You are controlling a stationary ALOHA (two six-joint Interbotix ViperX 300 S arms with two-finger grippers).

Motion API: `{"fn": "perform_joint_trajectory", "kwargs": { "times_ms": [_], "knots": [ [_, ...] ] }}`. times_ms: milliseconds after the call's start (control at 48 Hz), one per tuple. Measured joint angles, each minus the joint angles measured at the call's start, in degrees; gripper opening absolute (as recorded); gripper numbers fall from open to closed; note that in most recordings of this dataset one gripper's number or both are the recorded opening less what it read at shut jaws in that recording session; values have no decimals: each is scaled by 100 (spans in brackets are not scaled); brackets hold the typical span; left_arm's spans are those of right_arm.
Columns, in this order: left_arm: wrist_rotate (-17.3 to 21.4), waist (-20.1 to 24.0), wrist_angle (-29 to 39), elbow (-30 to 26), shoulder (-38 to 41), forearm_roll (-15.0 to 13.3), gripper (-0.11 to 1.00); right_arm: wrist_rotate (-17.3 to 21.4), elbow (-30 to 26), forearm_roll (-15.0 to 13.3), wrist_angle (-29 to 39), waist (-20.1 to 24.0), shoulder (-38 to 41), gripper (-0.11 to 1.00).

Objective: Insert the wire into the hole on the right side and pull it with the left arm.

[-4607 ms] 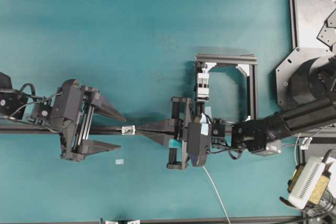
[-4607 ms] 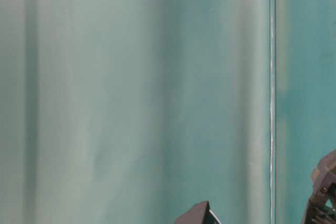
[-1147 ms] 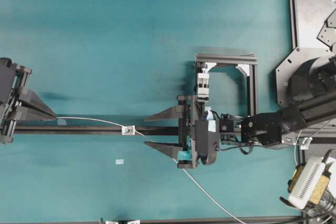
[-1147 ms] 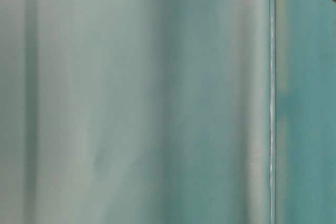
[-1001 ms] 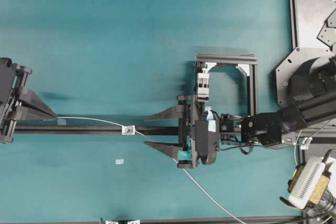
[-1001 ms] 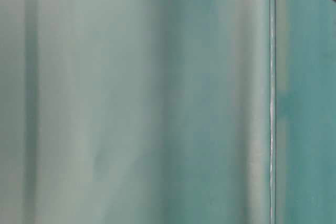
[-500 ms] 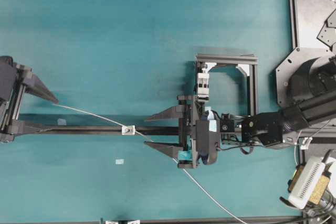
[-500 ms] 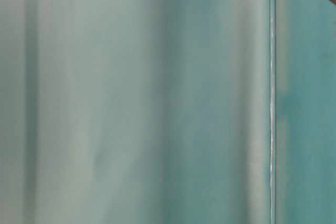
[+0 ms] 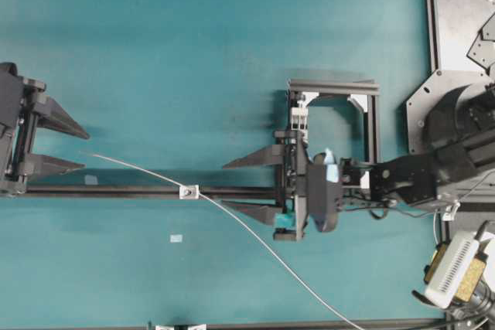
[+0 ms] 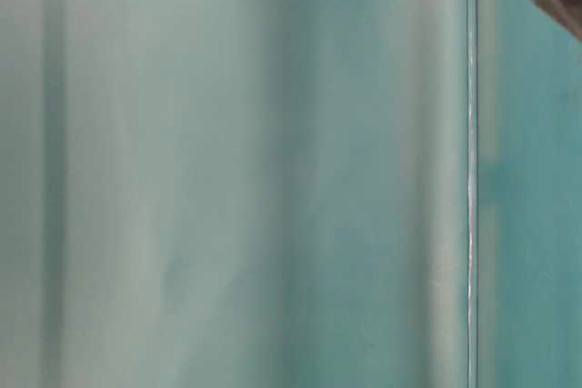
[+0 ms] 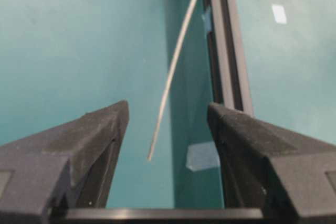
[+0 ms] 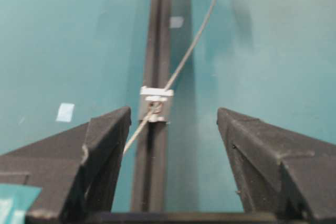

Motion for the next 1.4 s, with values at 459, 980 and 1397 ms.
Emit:
{"fn": "perform_joint_trajectory", "kwargs": {
  "times_ms": [459, 980, 1397],
  "knots": [
    [308, 343, 281, 0, -598, 0, 98, -53, 431, 0, 26, -466, -571, 76],
    [677, 835, 290, -132, -729, 0, 98, -369, 729, 0, 229, -773, -1248, 76],
    [677, 976, 290, -158, -958, 0, 98, -554, 747, 0, 554, -967, -1564, 76]
  ]
}}
